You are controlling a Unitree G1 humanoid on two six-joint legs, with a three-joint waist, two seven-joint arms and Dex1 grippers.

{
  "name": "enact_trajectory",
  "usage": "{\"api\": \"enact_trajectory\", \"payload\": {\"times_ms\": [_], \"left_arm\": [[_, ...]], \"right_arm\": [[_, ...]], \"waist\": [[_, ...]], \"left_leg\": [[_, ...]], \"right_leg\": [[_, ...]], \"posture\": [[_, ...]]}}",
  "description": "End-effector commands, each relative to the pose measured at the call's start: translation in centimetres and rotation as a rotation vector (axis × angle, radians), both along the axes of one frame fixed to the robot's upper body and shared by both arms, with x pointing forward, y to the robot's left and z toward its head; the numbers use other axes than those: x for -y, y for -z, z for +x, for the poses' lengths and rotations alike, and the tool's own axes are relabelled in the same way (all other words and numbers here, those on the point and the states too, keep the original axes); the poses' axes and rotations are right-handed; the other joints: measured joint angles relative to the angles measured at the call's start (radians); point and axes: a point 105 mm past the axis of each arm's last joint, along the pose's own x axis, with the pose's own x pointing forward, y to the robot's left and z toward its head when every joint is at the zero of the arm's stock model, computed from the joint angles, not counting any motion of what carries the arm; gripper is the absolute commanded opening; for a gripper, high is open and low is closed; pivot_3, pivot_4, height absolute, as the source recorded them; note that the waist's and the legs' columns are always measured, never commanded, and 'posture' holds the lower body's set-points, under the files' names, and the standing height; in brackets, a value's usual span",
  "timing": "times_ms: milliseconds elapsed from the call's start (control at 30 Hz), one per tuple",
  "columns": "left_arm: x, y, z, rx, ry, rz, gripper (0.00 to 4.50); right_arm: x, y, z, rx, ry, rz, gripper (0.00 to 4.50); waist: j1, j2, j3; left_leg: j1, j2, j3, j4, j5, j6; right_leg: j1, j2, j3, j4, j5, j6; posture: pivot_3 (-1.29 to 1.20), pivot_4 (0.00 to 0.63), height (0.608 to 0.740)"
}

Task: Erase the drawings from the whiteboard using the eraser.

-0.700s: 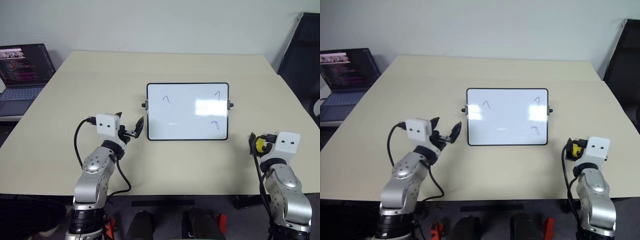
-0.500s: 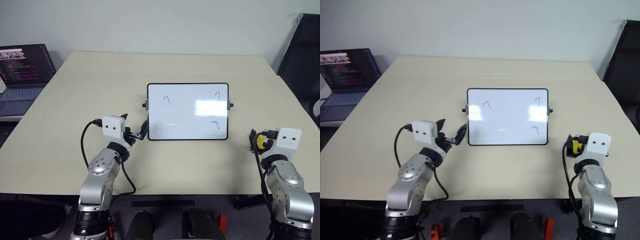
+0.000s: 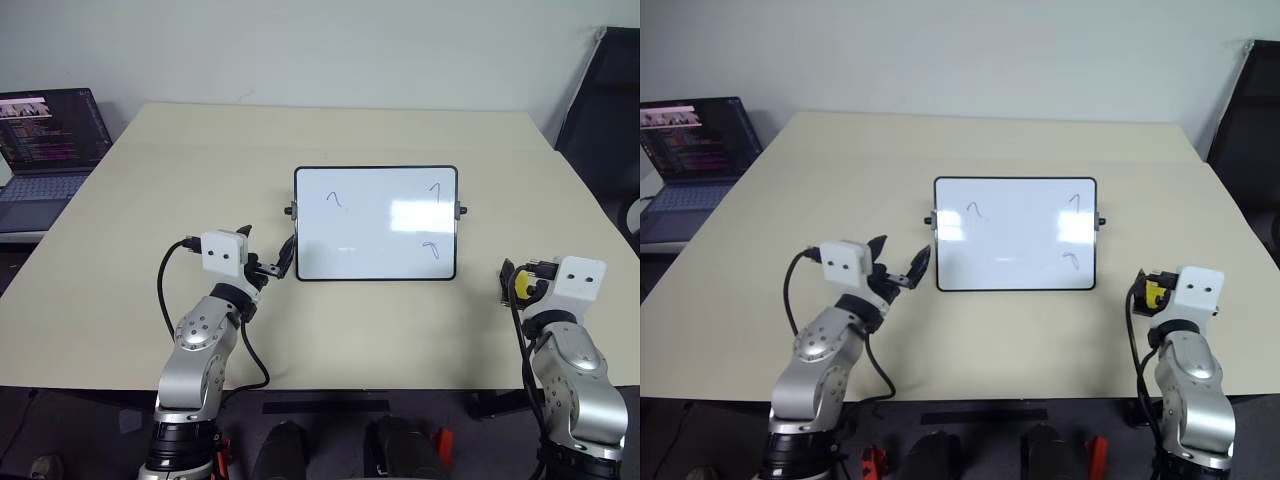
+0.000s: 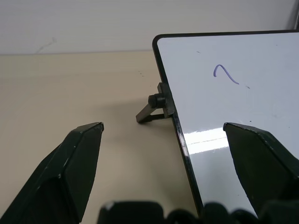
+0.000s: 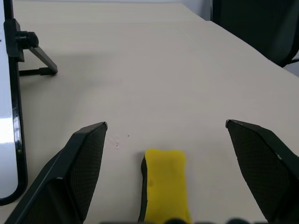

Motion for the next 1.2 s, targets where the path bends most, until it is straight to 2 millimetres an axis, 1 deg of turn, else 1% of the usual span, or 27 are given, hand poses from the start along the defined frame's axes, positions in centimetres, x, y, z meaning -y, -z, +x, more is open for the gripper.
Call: {"api": "enact_trajectory", "payload": {"times_ms": [33, 100, 167, 300, 367, 433, 500, 667, 833, 1000, 1200], "left_arm": [[0.8, -2.0, 0.1, 0.070, 0.037, 0.001, 4.50], [2.0, -2.3, 0.3, 0.080, 0.117, 0.034, 4.50], [3.9, -2.5, 0.4, 0.090, 0.244, 0.061, 4.50], [6.1, -3.6, 0.4, 0.110, 0.410, 0.047, 4.50], [7.1, -3.9, 0.1, 0.111, 0.509, 0.034, 4.50], [8.8, -3.6, -0.7, 0.100, 0.664, 0.056, 4.50], [10.1, -2.7, -1.9, 0.069, 0.826, 0.092, 4.50], [11.2, -1.4, -3.3, 0.006, 1.030, 0.138, 4.50], [12.0, -0.4, -3.6, -0.021, 1.127, 0.186, 4.50], [12.7, 0.2, -3.7, -0.023, 1.147, 0.188, 4.50], [12.7, 0.0, -3.7, -0.011, 1.137, 0.193, 4.50]], "right_arm": [[-0.1, -1.6, -0.1, 0.060, 0.000, 0.000, 4.45], [0.1, -2.1, -0.2, 0.069, -0.008, -0.009, 4.45], [0.4, -2.0, -0.6, 0.058, -0.020, -0.006, 4.45], [0.6, -2.0, -1.3, 0.039, -0.039, 0.022, 4.45], [0.6, -2.0, -1.6, 0.029, -0.041, 0.047, 4.45], [0.3, -1.4, -1.7, -0.009, -0.054, 0.109, 4.45], [0.4, -0.9, -1.8, -0.038, -0.049, 0.150, 4.45], [0.7, 0.1, -1.8, -0.078, -0.045, 0.234, 4.45], [1.1, 0.5, -1.1, -0.095, -0.046, 0.253, 4.45], [0.7, 1.1, 0.0, -0.116, -0.079, 0.258, 4.45], [0.5, 1.5, 0.8, -0.127, -0.098, 0.252, 4.45]], "waist": [[0.000, 0.000, 0.000], [0.000, 0.000, 0.000], [0.001, 0.000, 0.000], [0.002, 0.000, 0.000], [0.001, 0.000, 0.000], [-0.001, 0.001, 0.000], [-0.002, 0.001, -0.001], [-0.002, 0.002, -0.001], [-0.002, 0.003, -0.001], [-0.002, 0.003, -0.001], [-0.002, 0.003, -0.001]], "left_leg": [[0.000, 0.000, 0.000, 0.000, 0.000, 0.000], [0.000, 0.000, 0.000, 0.000, 0.000, 0.000], [0.000, -0.001, 0.000, 0.000, 0.000, 0.000], [0.000, -0.001, 0.000, 0.000, 0.000, 0.000], [-0.001, -0.001, 0.000, 0.000, 0.000, 0.000], [-0.001, -0.001, 0.000, 0.000, 0.000, 0.000], [0.000, -0.001, 0.000, 0.000, 0.000, 0.000], [0.000, -0.001, 0.000, 0.000, 0.000, 0.000], [0.000, -0.001, 0.000, 0.000, 0.000, 0.000], [0.000, -0.001, 0.000, 0.000, 0.000, 0.000], [0.000, -0.001, 0.000, 0.000, 0.000, 0.000]], "right_leg": [[0.000, 0.000, 0.000, 0.000, 0.000, 0.000], [0.000, 0.000, 0.000, 0.000, 0.000, 0.000], [0.000, 0.000, 0.000, 0.000, 0.000, 0.000], [0.000, 0.000, -0.001, -0.001, 0.000, 0.000], [0.000, 0.000, -0.001, -0.001, 0.000, 0.000], [0.000, 0.000, 0.000, -0.001, 0.000, 0.000], [0.000, 0.001, 0.000, 0.000, 0.000, 0.000], [0.000, 0.001, 0.000, -0.001, 0.000, 0.000], [0.000, 0.001, 0.000, -0.001, 0.000, 0.000], [0.000, 0.001, 0.000, -0.001, 0.000, 0.000], [0.000, 0.001, 0.000, -0.001, 0.000, 0.000]], "posture": [[0.00, 0.150, 0.740], [0.00, 0.150, 0.740], [0.00, 0.150, 0.740], [0.00, 0.150, 0.740], [0.00, 0.150, 0.740], [0.00, 0.150, 0.740], [0.00, 0.150, 0.740], [0.00, 0.150, 0.740], [0.00, 0.150, 0.740], [0.00, 0.150, 0.740], [0.00, 0.150, 0.740]]}}
